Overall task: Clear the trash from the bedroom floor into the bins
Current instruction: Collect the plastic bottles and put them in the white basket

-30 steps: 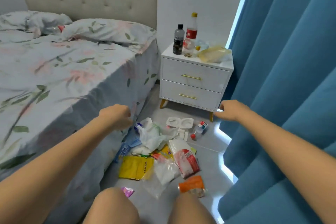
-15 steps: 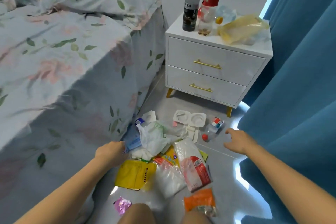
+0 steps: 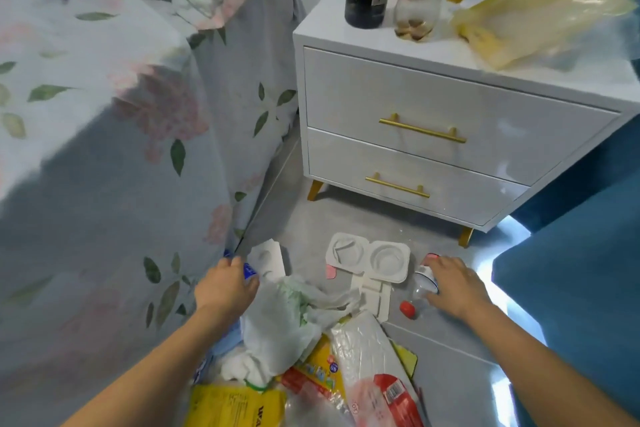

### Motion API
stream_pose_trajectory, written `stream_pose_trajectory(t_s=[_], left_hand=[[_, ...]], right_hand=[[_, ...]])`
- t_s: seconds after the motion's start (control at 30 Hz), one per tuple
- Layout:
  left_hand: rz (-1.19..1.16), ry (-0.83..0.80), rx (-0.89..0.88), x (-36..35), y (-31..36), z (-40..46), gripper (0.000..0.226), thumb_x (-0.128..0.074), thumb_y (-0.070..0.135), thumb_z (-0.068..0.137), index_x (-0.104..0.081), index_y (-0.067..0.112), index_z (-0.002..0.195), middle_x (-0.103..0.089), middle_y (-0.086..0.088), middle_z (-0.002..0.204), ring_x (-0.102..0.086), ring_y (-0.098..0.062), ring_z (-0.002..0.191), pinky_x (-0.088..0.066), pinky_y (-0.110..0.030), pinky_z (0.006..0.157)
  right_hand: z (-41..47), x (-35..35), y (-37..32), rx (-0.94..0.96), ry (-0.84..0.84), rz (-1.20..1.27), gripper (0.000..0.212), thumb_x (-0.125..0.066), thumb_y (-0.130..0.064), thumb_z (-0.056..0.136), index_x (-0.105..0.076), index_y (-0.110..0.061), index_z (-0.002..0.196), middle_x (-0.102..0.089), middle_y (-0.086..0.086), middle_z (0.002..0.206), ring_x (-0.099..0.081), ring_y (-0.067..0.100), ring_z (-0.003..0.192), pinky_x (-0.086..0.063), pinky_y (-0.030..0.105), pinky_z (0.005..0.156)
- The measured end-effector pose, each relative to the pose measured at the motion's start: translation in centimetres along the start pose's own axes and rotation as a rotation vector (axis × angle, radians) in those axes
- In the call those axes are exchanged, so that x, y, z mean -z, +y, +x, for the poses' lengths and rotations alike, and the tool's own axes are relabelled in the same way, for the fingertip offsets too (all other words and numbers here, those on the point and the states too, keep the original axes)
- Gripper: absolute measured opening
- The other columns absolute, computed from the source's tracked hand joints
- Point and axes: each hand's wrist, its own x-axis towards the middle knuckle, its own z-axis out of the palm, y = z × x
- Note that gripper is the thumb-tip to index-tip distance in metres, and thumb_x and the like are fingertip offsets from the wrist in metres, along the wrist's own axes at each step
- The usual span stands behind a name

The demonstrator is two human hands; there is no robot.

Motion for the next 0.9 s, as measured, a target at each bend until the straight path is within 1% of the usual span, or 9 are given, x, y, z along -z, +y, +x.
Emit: stream_pose_trajectory(t_s=[0.13, 0.27, 0.33, 0.47, 0.57, 0.7, 0.77, 0.83, 0.9], left_hand=[[-0.016, -0.053, 0.144, -0.9, 1.8, 6.5, 0.069, -0.041, 0.063, 0.089, -0.046, 0.007, 0.129, -0.049, -0.012, 0.131, -0.054, -0.032, 0.117, -0.048, -0.043, 0.088], [-0.169, -0.18, 0.281, -4.2, 1.8, 10.0, 0.076, -0.048, 0.066, 0.085, -0.06, -0.001, 0.12, -0.06, -0.021, 0.124, -0.06, -0.037, 0.112, -0.051, -0.041, 0.094], [-0.296, -0.148, 0.372, -6.2, 1.2, 10.8, 0.072, -0.06, 0.06, 0.08, -0.06, 0.0, 0.121, -0.058, -0.023, 0.126, -0.056, -0.039, 0.116, -0.048, -0.043, 0.098], [-0.546, -0.079, 0.542, -9.3, 0.4, 11.5, 0.086, -0.077, 0.032, 0.072, -0.035, -0.001, 0.139, -0.044, -0.026, 0.138, -0.049, -0.042, 0.123, -0.044, -0.044, 0.096], [-0.604, -0.035, 0.519, -10.8, 0.5, 11.2, 0.094, -0.082, 0.025, 0.068, -0.028, 0.002, 0.141, -0.048, -0.025, 0.134, -0.053, -0.041, 0.118, -0.046, -0.042, 0.09], [-0.522, -0.035, 0.436, -10.8, 1.5, 9.9, 0.095, -0.084, 0.041, 0.061, -0.032, 0.004, 0.132, -0.053, -0.018, 0.12, -0.057, -0.037, 0.107, -0.051, -0.043, 0.089], [-0.479, -0.034, 0.394, -9.8, 2.2, 9.3, 0.09, -0.081, 0.042, 0.066, -0.032, 0.003, 0.13, -0.052, -0.017, 0.119, -0.058, -0.035, 0.104, -0.053, -0.044, 0.085], [-0.464, 0.036, 0.333, -8.5, 3.0, 8.4, 0.08, -0.078, 0.043, 0.071, -0.035, 0.003, 0.125, -0.053, -0.015, 0.114, -0.058, -0.031, 0.094, -0.05, -0.04, 0.074], [-0.489, 0.147, 0.257, -6.7, 4.0, 7.1, 0.071, -0.075, 0.045, 0.073, -0.038, 0.006, 0.118, -0.053, -0.011, 0.106, -0.055, -0.026, 0.081, -0.043, -0.036, 0.066]], right_hand=[[4.3, -2.3, 1.7, 0.059, -0.079, -0.157, 0.074, -0.069, -0.048, 0.079, -0.034, -0.03, 0.141, -0.035, -0.002, 0.15, -0.034, 0.02, 0.137, -0.031, 0.034, 0.112], [7.4, -5.6, 3.8, 0.147, -0.174, -0.346, 0.091, -0.074, -0.047, 0.072, -0.023, -0.036, 0.146, -0.022, -0.003, 0.158, -0.016, 0.023, 0.147, -0.012, 0.039, 0.12], [8.7, -6.9, 4.4, 0.208, -0.167, -0.424, 0.094, -0.076, -0.052, 0.068, -0.022, -0.041, 0.145, -0.02, -0.004, 0.159, -0.01, 0.024, 0.148, -0.004, 0.045, 0.12], [10.3, -8.6, 4.9, 0.284, -0.131, -0.467, 0.09, -0.073, -0.058, 0.068, -0.023, -0.047, 0.142, -0.025, -0.006, 0.157, -0.014, 0.027, 0.148, 0.001, 0.056, 0.117], [10.2, -9.1, 5.1, 0.267, -0.129, -0.439, 0.078, -0.067, -0.063, 0.069, -0.033, -0.045, 0.137, -0.041, -0.006, 0.146, -0.031, 0.023, 0.139, -0.006, 0.055, 0.116], [8.9, -9.0, 5.3, 0.247, -0.194, -0.386, 0.077, -0.055, -0.072, 0.069, -0.039, -0.037, 0.135, -0.053, -0.004, 0.133, -0.049, 0.018, 0.123, -0.022, 0.044, 0.113], [7.9, -8.8, 5.5, 0.199, -0.167, -0.203, 0.079, -0.057, -0.073, 0.065, -0.042, -0.032, 0.131, -0.057, -0.003, 0.123, -0.055, 0.017, 0.109, -0.043, 0.031, 0.094], [6.5, -8.2, 5.4, 0.119, -0.122, 0.033, 0.078, -0.059, -0.074, 0.063, -0.042, -0.032, 0.127, -0.059, -0.003, 0.122, -0.058, 0.016, 0.101, -0.047, 0.024, 0.078], [5.0, -7.4, 5.2, 0.05, -0.082, 0.245, 0.076, -0.061, -0.076, 0.062, -0.042, -0.036, 0.124, -0.06, -0.006, 0.119, -0.058, 0.014, 0.092, -0.045, 0.023, 0.072]])
